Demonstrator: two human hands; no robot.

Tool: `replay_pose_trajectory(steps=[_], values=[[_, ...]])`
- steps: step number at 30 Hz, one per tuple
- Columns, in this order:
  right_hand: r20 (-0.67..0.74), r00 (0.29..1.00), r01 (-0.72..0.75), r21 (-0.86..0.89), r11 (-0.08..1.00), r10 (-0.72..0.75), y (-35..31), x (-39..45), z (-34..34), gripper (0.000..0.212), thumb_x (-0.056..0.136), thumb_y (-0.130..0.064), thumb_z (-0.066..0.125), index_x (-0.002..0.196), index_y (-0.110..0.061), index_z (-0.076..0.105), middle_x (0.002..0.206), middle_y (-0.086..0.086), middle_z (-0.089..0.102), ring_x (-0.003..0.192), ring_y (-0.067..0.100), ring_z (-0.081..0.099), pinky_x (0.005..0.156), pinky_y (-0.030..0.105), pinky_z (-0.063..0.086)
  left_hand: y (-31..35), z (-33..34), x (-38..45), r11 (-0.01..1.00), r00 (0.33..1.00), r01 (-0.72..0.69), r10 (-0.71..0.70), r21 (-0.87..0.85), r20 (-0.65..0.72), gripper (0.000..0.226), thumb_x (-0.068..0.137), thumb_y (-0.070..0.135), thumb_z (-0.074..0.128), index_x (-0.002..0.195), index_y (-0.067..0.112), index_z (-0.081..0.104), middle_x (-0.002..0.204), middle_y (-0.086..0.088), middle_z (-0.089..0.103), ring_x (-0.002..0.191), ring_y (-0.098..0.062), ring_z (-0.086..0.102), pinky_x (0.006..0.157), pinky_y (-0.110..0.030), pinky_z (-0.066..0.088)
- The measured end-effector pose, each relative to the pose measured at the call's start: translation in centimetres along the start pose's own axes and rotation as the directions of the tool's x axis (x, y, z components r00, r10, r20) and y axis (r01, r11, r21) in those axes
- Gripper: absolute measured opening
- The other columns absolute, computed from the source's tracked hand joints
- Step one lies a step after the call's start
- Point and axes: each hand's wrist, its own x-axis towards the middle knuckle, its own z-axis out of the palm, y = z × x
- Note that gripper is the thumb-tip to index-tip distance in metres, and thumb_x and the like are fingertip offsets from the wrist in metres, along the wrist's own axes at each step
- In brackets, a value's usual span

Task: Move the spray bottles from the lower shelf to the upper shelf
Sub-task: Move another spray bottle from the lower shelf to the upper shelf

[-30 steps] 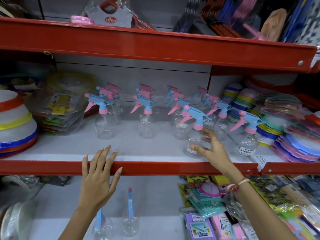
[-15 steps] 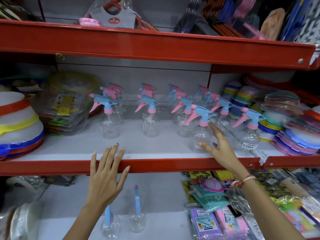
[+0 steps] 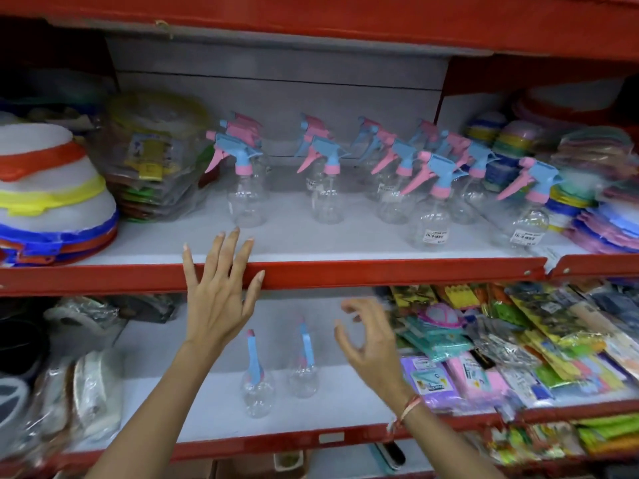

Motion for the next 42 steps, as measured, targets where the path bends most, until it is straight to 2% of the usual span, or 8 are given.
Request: replay_pose_trajectory(steps=[4, 6, 9, 13, 18, 24, 28, 42], values=[[0.353, 0.841, -0.416, -0.062, 0.907, 0.41, 1.5, -3.2, 6.1, 0.063, 0.082, -0.035, 0.068, 0.136, -0.013, 0.045, 0.133, 0.004, 0.053, 0.123, 0.02, 0.051, 0.104, 0.029, 0.04, -0.4, 0.6, 0.1, 1.0, 1.0, -0.002, 0.002, -0.028, 0.014, 0.052, 0.101, 0.047, 0.036, 0.144, 0.019, 0.046, 0.156, -0.012, 0.04, 0.141, -0.034, 0.04, 0.118, -0.062, 0.013], [0.399, 0.732, -0.566, -0.095, 0.819, 0.552, 2.1, -4.0, 8.6, 0.07, 0.083, -0.035, 0.071, 0.14, -0.01, 0.04, 0.133, 0.006, 0.054, 0.121, 0.025, 0.054, 0.101, 0.03, 0.042, -0.4, 0.8, 0.2, 0.999, 1.0, -0.002, 0.002, -0.04, 0.012, 0.051, 0.1, 0.048, 0.036, 0.143, 0.021, 0.046, 0.156, -0.012, 0.04, 0.141, -0.035, 0.04, 0.117, -0.061, 0.012], [0.338, 0.678, -0.659, -0.114, 0.743, 0.653, 2.5, -4.4, 11.0, 0.045, 0.088, -0.027, 0.067, 0.126, -0.008, 0.054, 0.106, 0.009, 0.066, 0.094, 0.029, 0.064, 0.081, 0.037, 0.052, -0.7, 1.0, 0.3, 0.999, 1.0, -0.012, 0.012, -0.04, 0.015, 0.053, 0.1, 0.05, 0.036, 0.144, 0.022, 0.045, 0.157, -0.011, 0.038, 0.141, -0.035, 0.04, 0.117, -0.06, 0.011], [0.271, 0.701, -0.67, -0.069, 0.739, 0.66, 2.7, -4.9, 11.3, 0.024, 0.092, -0.021, 0.064, 0.111, -0.007, 0.063, 0.094, 0.014, 0.072, 0.081, 0.031, 0.066, 0.072, 0.041, 0.054, -0.7, 1.1, 0.3, 0.999, 0.999, -0.027, 0.028, -0.027, 0.022, 0.054, 0.1, 0.053, 0.035, 0.146, 0.024, 0.043, 0.158, -0.011, 0.037, 0.142, -0.034, 0.039, 0.117, -0.059, 0.009], [0.26, 0.757, -0.622, 0.005, 0.783, 0.599, 1.6, -5.6, 8.1, 0.024, 0.09, -0.029, 0.065, 0.112, -0.021, 0.06, 0.093, 0.0, 0.071, 0.073, 0.009, 0.062, 0.061, 0.013, 0.046, -0.8, 1.2, 0.2, 0.998, 0.999, -0.025, 0.027, -0.054, 0.029, 0.054, 0.1, 0.053, 0.036, 0.145, 0.024, 0.044, 0.158, -0.011, 0.037, 0.143, -0.035, 0.038, 0.117, -0.06, 0.011], [0.232, 0.829, -0.527, 0.021, 0.849, 0.509, -1.6, -4.7, 1.7, 0.022, 0.088, -0.042, 0.062, 0.1, -0.024, 0.062, 0.062, -0.015, 0.061, 0.051, 0.004, 0.047, 0.049, 0.017, 0.034, -0.7, 1.0, 0.2, 0.995, 0.999, -0.018, 0.021, -0.096, 0.028, 0.054, 0.1, 0.052, 0.036, 0.145, 0.024, 0.045, 0.157, -0.011, 0.038, 0.142, -0.035, 0.038, 0.117, -0.06, 0.011], [0.216, 0.877, -0.453, 0.073, 0.888, 0.429, -4.8, -2.2, -2.4, 0.024, 0.082, -0.05, 0.06, 0.096, -0.031, 0.062, 0.086, -0.019, 0.067, 0.067, 0.006, 0.06, 0.058, 0.02, 0.041, -0.6, 0.8, 0.1, 0.994, 0.999, -0.012, 0.017, -0.104, 0.048, 0.055, 0.099, 0.052, 0.036, 0.146, 0.024, 0.044, 0.156, -0.011, 0.039, 0.141, -0.036, 0.039, 0.117, -0.061, 0.012], [0.054, 0.989, -0.144, 0.194, 0.97, 0.136, -9.3, 15.3, -8.8, 0.031, 0.086, -0.045, 0.061, 0.098, -0.017, 0.064, 0.091, 0.001, 0.071, 0.089, 0.011, 0.069, 0.087, 0.035, 0.055, -0.7, 0.8, 0.0, 0.994, 0.997, -0.016, 0.023, -0.106, 0.069, 0.058, 0.097, 0.055, 0.033, 0.145, 0.024, 0.047, 0.154, -0.01, 0.043, 0.139, -0.032, 0.038, 0.117, -0.061, 0.015]])
